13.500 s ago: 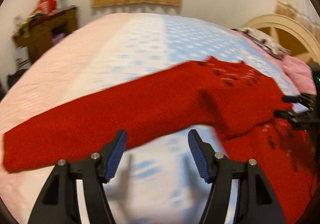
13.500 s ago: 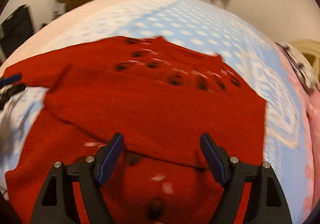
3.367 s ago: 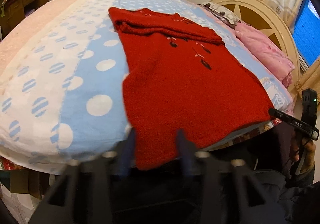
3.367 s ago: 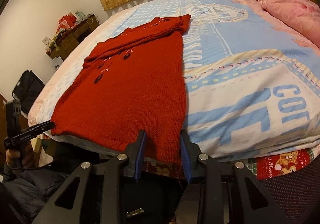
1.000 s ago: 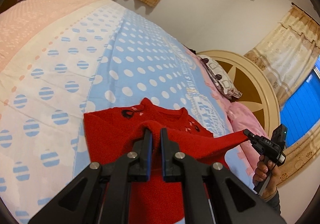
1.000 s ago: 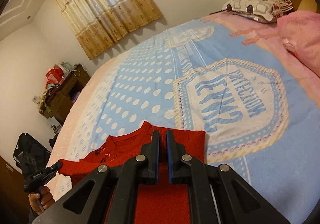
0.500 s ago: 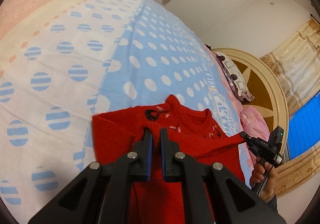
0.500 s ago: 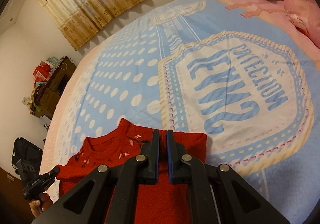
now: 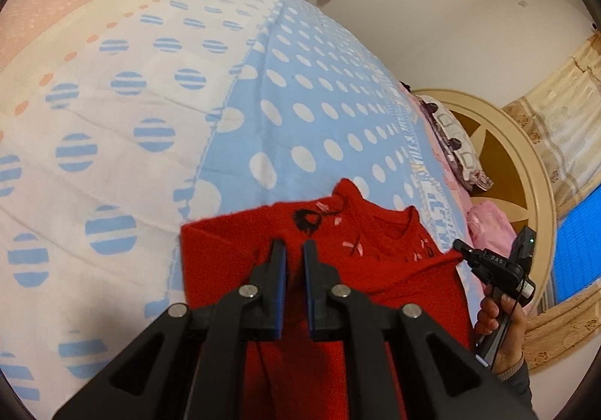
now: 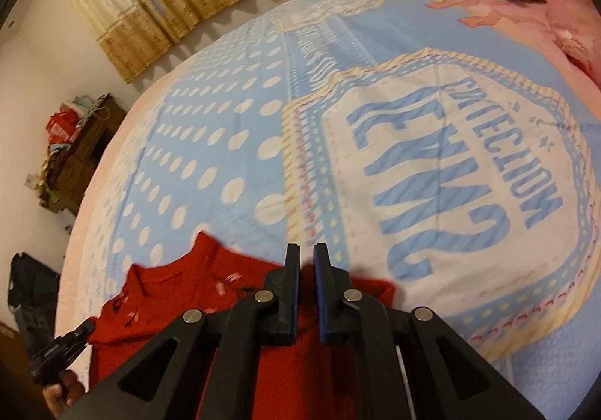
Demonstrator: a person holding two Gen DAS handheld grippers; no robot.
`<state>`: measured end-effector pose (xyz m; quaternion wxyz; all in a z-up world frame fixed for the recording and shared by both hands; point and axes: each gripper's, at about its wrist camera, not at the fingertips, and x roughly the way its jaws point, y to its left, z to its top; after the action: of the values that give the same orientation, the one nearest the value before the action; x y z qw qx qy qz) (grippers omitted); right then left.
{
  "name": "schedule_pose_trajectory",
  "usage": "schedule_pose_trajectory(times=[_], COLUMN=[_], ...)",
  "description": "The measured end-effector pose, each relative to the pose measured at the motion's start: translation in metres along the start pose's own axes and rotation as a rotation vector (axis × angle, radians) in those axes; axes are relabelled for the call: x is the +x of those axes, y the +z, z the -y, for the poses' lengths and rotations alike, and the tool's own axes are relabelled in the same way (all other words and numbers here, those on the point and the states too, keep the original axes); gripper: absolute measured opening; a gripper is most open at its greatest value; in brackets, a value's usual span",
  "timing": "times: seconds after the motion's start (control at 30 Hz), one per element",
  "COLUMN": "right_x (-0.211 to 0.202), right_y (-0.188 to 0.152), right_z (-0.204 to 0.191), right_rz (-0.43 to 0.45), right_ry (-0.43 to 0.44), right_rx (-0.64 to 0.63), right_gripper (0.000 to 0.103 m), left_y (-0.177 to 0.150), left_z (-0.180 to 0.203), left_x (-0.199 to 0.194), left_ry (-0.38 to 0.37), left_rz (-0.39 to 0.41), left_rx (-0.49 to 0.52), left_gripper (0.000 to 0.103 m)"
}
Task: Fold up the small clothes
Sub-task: 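Lift the hem with both grippers and fold it over toward the collar, then lay the folded hem down and open both grippers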
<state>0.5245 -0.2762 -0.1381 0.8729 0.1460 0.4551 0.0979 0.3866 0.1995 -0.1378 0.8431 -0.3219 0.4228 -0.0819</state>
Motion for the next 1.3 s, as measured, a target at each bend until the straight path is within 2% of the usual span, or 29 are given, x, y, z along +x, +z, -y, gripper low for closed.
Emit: schedule_pose_trajectory(times=[0.13,0.23,0.3,0.37,0.43,0.53,0.6,0.67,0.87,1.03,1.17,1.23,1.3], right_x=[0.0,-0.004,-0.007,-0.01,-0.017,-0.032,-0.046,-0.059,-0.084,-0.104,-0.114,-0.11,-0.108], right_y=[-0.004,-0.009,-0.013,-0.019,-0.026,-0.039,-0.049,-0.064,-0.11,-0.144,-0.165,-0.173,-0.178], right_z=[0.002,0.002,0.003,0.004,0.003,-0.002,-0.005,-0.007,-0.017,-0.012,-0.007,-0.008,-0.01], right_rz=[0.002,0.0,-0.004,-0.021,-0.026,-0.014,-0.007,-0.024,-0.08,-0.101,-0.123,-0.148,-0.144], right_ry=[-0.019,-0.012,-0.003,0.011,0.035,0.013,0.012,0.03,0.03,0.013,-0.006,0.009,-0.016], right_rx=[-0.026,-0.041,-0.039,-0.03,-0.037,-0.089,-0.123,-0.14,-0.233,-0.254,-0.286,-0.304,-0.328], right_gripper=[0.009,0.014,0.022,0.043,0.053,0.054,0.054,0.054,0.054,0.054,0.054,0.054,0.053], left_y=[0.003,0.0,-0.005,-0.014,-0.03,-0.053,-0.07,-0.085,-0.111,-0.125,-0.138,-0.14,-0.141], left_z=[0.001,-0.002,-0.003,-0.003,-0.002,0.005,0.01,0.014,0.026,0.028,0.029,0.028,0.026], left_x=[-0.01,-0.021,-0.024,-0.029,-0.04,-0.056,-0.066,-0.073,-0.074,-0.081,-0.087,-0.083,-0.077], left_ry=[0.021,0.03,0.034,0.044,0.038,0.053,0.07,0.081,0.077,0.034,0.027,0.028,0.035], left_rz=[0.048,0.06,0.057,0.043,0.041,0.048,0.047,0.046,0.026,0.009,-0.005,-0.023,-0.04], left_rx=[0.016,0.025,0.024,0.033,0.049,0.1,0.146,0.178,0.249,0.234,0.243,0.248,0.243], left_gripper=[0.011,0.011,0.011,0.011,0.011,0.013,0.021,0.025,0.026,0.026,0.026,0.033,0.035])
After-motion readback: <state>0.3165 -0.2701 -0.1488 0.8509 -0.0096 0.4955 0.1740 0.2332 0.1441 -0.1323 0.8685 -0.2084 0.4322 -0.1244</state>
